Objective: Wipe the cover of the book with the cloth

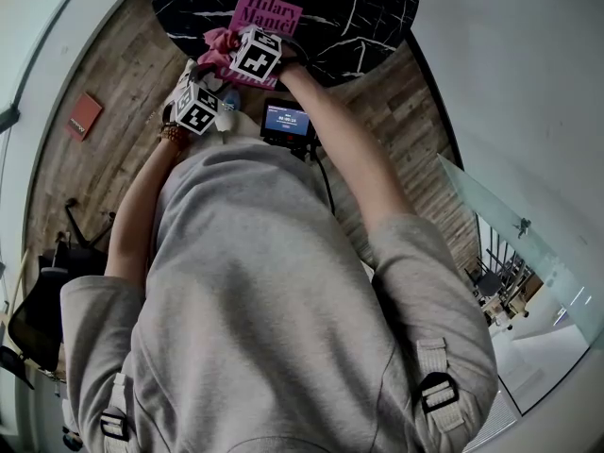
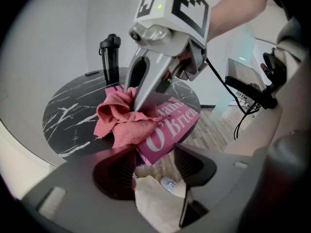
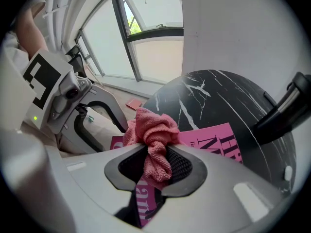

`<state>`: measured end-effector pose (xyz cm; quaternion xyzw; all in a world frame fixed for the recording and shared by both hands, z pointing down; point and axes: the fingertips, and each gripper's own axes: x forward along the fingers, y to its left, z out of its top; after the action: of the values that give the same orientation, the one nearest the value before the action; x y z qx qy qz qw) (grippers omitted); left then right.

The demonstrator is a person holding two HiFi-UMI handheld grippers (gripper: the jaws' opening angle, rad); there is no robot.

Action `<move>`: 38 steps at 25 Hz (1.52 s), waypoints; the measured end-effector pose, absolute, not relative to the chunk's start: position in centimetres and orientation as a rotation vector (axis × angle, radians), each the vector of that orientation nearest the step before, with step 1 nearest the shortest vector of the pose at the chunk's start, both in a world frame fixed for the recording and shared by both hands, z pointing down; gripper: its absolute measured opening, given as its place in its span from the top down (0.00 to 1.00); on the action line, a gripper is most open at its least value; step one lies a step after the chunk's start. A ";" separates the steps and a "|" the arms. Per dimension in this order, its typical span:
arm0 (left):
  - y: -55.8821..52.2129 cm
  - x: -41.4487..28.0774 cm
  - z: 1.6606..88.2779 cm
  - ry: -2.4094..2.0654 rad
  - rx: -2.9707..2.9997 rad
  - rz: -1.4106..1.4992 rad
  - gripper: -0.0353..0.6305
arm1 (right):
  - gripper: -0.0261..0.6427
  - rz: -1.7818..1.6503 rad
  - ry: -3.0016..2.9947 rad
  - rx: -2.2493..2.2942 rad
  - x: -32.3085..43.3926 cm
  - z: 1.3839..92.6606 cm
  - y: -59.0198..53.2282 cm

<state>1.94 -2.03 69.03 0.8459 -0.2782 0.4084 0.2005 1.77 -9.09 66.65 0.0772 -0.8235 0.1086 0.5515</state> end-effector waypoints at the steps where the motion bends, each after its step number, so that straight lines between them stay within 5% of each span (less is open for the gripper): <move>1: -2.0 1.9 69.0 -0.777 2.363 1.142 0.59 | 0.79 0.258 -1.949 0.177 1.7 66.7 -8.9; 21: -2.5 0.8 70.2 -0.792 2.317 1.234 0.62 | 0.79 0.444 -1.984 0.052 0.8 66.0 -4.6; 38: -1.4 -0.3 55.3 -1.076 2.561 1.030 0.62 | 0.78 0.569 -2.699 0.801 9.1 44.9 -6.9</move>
<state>-0.28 -1.45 55.33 0.8610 -0.3616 0.3464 0.0893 9.12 -6.93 44.87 0.2765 -0.9311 0.1964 0.1341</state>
